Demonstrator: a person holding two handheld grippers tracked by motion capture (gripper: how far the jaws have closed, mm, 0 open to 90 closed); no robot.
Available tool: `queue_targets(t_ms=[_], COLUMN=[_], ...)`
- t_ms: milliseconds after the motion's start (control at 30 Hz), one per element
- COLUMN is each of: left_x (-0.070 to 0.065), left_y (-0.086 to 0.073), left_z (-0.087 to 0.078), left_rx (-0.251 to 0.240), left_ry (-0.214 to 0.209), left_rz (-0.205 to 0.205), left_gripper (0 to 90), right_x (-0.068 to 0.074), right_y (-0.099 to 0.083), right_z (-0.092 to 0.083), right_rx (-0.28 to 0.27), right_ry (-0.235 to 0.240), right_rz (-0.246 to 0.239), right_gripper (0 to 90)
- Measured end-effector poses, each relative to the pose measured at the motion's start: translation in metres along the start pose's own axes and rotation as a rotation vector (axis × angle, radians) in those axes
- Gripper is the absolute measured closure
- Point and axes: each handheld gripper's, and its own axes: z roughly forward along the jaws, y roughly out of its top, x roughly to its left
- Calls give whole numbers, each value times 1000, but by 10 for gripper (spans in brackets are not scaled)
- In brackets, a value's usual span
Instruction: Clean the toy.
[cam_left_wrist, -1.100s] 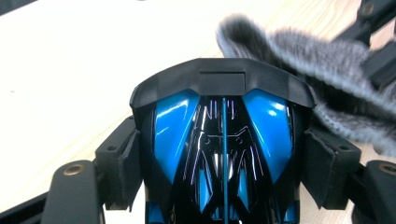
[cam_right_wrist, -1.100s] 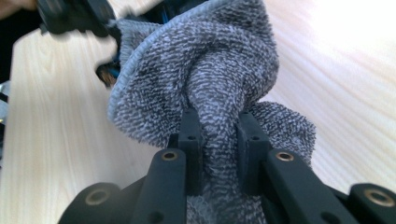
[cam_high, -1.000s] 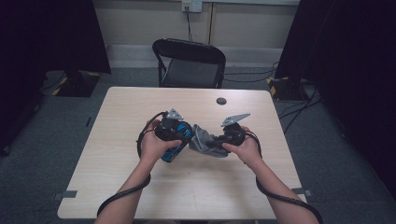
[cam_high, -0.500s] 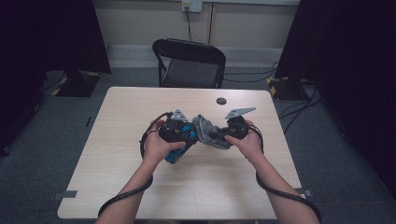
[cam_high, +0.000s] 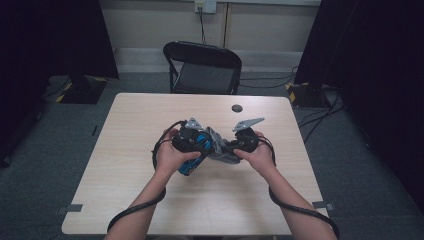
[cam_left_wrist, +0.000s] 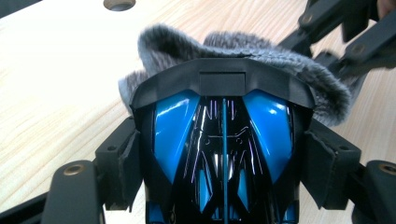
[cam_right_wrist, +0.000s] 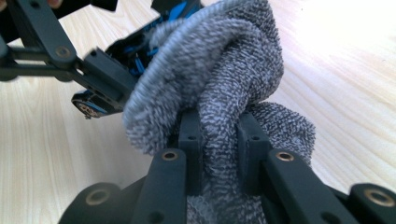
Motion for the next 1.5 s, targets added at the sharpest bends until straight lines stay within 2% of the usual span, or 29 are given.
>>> queue_targets(t_ms=[200,400,1033,1500], left_x=[1,2,7,16], left_y=[4,8,15,28], left_z=[-2,0,3,2], left_rx=[-18,-5,-11,-51], left_ry=[0,6,16,42], left_rz=[-8,-9,-23,-56], left_gripper=[255,254,254,254], right_x=[4,10,20,34], right_y=[-3,-3,-8,-15], right_z=[9,18,37,52], right_rx=[20,29,48,51], right_ry=[16,28,67,131], right_rz=[-7,-17,-19,-18], right_gripper=[758,758,758,758])
